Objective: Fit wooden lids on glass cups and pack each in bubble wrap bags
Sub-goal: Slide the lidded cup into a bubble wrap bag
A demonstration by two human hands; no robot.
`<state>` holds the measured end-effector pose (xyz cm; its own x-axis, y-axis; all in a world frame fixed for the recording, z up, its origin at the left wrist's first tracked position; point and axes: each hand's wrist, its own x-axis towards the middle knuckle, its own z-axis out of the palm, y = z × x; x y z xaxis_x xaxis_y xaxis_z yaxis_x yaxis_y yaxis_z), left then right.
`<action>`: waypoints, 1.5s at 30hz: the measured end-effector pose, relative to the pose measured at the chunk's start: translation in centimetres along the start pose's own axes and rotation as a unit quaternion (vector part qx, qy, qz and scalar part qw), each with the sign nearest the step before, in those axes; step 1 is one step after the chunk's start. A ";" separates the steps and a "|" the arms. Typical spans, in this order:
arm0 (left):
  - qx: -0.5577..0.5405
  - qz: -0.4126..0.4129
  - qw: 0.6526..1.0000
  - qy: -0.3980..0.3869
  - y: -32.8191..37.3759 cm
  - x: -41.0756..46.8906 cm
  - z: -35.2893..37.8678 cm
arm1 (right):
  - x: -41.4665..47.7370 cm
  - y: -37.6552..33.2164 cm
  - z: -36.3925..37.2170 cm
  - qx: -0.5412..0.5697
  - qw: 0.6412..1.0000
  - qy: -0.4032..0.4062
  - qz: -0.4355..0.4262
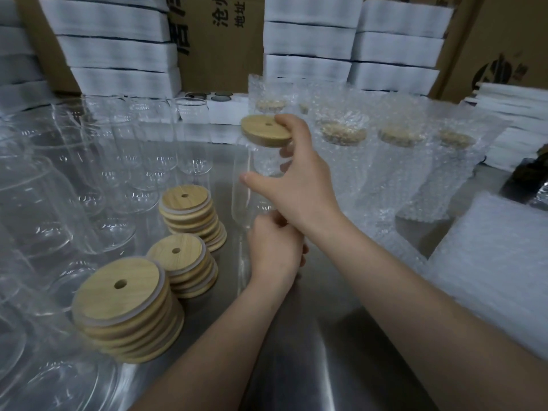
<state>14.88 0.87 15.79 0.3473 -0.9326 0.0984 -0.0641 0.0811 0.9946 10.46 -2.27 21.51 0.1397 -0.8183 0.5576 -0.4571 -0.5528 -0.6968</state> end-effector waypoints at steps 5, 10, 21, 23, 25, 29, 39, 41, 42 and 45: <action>-0.045 -0.008 0.999 -0.011 -0.1 0.0 0.2 | -1.0 -1.1 -3.3 0.282 0.952 0.115 0.029; -0.089 -0.027 0.996 -0.005 -0.1 0.2 0.2 | -1.8 0.1 -6.4 0.503 0.844 0.051 0.178; -0.171 -0.060 0.983 0.011 0.0 1.0 0.1 | -2.3 2.3 -8.5 0.387 0.910 0.000 0.149; -0.170 -0.048 0.984 -0.005 0.0 0.9 0.1 | -2.3 2.3 -8.5 0.381 0.911 0.029 0.159; -0.174 -0.040 0.984 -0.015 -0.1 0.9 0.1 | -2.3 2.4 -8.4 0.383 0.907 0.060 0.166; -0.169 -0.019 0.985 -0.021 -0.2 0.9 -0.1 | -2.1 2.7 -8.3 0.407 0.890 0.114 0.170; -0.166 0.001 0.985 -0.037 0.6 0.7 -0.4 | -2.4 3.0 -8.0 0.391 0.893 0.167 0.146; -0.174 0.003 0.984 -0.034 0.8 0.6 -0.1 | -2.5 3.1 -7.9 0.375 0.900 0.178 0.132; -0.178 0.004 0.983 -0.032 0.9 0.6 -0.1 | -2.5 3.1 -7.9 0.363 0.905 0.185 0.123; -0.191 -0.006 0.981 -0.043 1.1 0.7 -0.3 | -2.5 3.4 -7.8 0.326 0.919 0.196 0.099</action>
<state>15.28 0.45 16.97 0.2650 -0.9591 0.0999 0.3001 0.1805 0.9367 1.73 -0.83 21.27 -0.2745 -0.8645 0.4211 0.2030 -0.4801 -0.8534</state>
